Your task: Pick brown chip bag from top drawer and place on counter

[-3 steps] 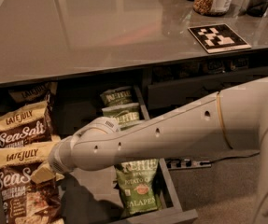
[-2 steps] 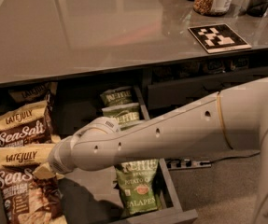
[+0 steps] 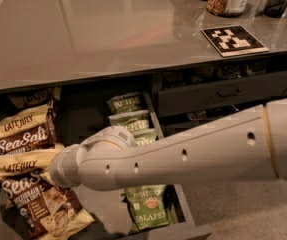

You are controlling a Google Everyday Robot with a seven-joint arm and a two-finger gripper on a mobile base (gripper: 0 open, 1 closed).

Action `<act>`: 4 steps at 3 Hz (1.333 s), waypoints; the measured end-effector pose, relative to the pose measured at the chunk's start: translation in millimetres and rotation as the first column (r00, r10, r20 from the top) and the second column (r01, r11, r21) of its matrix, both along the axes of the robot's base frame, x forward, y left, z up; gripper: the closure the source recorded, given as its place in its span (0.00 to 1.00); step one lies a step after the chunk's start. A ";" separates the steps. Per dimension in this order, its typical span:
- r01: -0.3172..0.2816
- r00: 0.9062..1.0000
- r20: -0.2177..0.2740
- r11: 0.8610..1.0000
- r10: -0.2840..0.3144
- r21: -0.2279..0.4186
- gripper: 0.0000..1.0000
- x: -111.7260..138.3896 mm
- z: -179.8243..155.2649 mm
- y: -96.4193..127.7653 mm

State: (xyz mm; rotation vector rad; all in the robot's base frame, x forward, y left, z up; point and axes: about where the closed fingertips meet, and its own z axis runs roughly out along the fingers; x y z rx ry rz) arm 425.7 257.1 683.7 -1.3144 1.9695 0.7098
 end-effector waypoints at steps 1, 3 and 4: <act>-0.034 0.994 0.108 0.999 0.030 0.035 1.00 -20.2 39.9 2.4; -0.128 0.945 0.315 0.986 0.089 0.103 1.00 -77.2 107.0 19.5; -0.146 0.920 0.383 0.980 0.085 0.133 1.00 -94.8 129.9 16.0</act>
Offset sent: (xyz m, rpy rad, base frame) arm -0.0904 -0.0248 0.1503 0.1407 -0.3443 0.1398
